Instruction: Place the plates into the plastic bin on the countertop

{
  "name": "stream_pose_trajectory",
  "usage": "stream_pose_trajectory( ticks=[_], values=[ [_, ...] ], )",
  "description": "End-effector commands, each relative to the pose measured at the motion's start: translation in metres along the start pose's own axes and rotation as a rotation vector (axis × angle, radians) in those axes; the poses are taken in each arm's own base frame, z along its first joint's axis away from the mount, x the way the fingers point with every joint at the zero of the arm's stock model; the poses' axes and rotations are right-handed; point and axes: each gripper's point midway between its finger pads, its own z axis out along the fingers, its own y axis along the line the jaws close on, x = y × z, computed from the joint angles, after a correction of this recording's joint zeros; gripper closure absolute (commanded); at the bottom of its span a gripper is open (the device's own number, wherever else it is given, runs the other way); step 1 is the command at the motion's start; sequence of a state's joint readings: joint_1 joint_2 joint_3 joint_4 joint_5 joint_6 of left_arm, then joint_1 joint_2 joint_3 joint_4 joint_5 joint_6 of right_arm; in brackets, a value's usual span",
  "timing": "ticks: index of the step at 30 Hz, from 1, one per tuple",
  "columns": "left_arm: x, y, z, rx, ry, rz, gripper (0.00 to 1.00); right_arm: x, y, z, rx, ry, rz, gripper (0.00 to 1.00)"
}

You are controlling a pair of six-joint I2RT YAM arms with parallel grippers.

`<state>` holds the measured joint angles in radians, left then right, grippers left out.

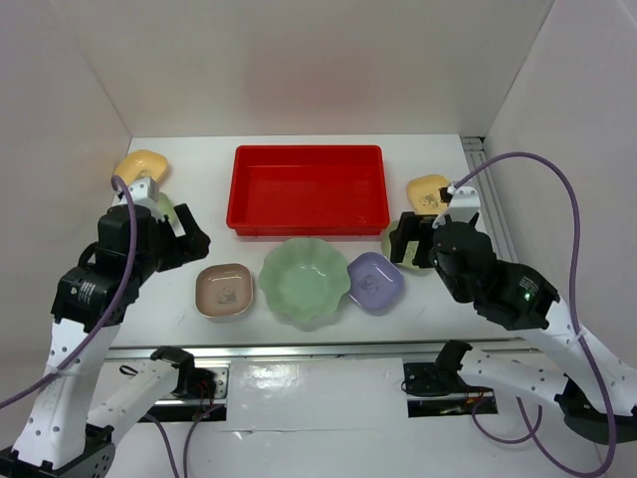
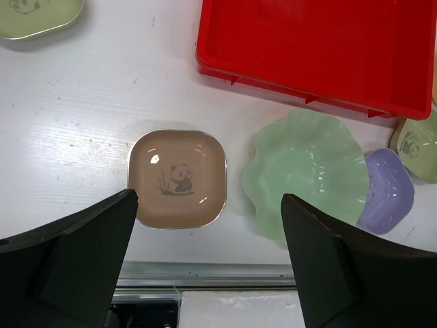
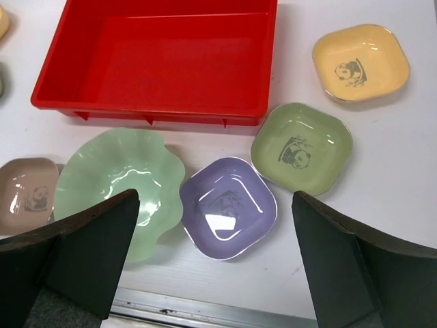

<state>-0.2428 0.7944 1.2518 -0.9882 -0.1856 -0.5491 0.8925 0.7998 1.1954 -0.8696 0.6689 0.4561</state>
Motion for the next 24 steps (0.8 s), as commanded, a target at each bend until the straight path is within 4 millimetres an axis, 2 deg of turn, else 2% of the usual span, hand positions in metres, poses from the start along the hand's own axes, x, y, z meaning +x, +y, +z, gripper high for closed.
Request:
stream_pose_trajectory(
  ticks=[1,3,4,5,6,9,10,12,14,15,16,18,24],
  values=[
    [-0.006,-0.001,-0.004,0.011,-0.030,0.019,0.00,0.003,0.002,-0.002,-0.023,0.002,0.007,0.00],
    [-0.007,0.000,-0.004,0.003,-0.035,0.010,0.00,0.005,0.018,-0.003,-0.129,-0.012,0.000,0.00],
    [-0.007,0.000,-0.004,0.003,-0.035,0.010,0.00,0.016,0.016,0.002,-0.118,0.009,-0.034,0.00],
    [-0.005,0.001,-0.004,0.003,-0.035,0.010,0.00,0.013,0.032,0.005,-0.187,-0.022,-0.007,0.00],
    [-0.004,0.000,-0.005,0.011,-0.030,0.010,0.00,0.033,0.035,0.015,-0.206,0.002,-0.038,0.00],
    [-0.003,0.000,-0.002,0.011,-0.030,0.010,0.00,0.055,0.054,0.039,-0.244,0.029,-0.086,0.00],
    [0.000,-0.001,-0.001,0.016,-0.018,0.012,0.00,0.071,0.055,0.050,-0.233,0.054,-0.120,0.01],
    [0.001,-0.002,-0.001,0.025,-0.013,0.012,0.00,0.091,0.068,0.069,-0.247,0.116,-0.160,0.02],
    [0.007,-0.006,0.001,0.050,0.011,0.014,0.00,0.090,0.068,0.089,-0.217,0.148,-0.110,0.04],
    [0.008,-0.008,0.002,0.058,0.015,0.014,0.00,0.098,0.082,0.100,-0.279,0.187,-0.098,0.04],
    [0.013,-0.008,0.005,0.062,0.031,0.015,0.00,0.100,0.080,0.110,-0.277,0.196,-0.059,0.04],
    [0.014,-0.010,0.005,0.078,0.027,0.014,0.00,0.107,0.090,0.126,-0.319,0.198,-0.038,0.04],
    [0.015,-0.011,0.002,0.092,0.015,0.029,0.00,0.142,0.103,0.159,-0.346,0.294,-0.059,0.08]
  ],
)
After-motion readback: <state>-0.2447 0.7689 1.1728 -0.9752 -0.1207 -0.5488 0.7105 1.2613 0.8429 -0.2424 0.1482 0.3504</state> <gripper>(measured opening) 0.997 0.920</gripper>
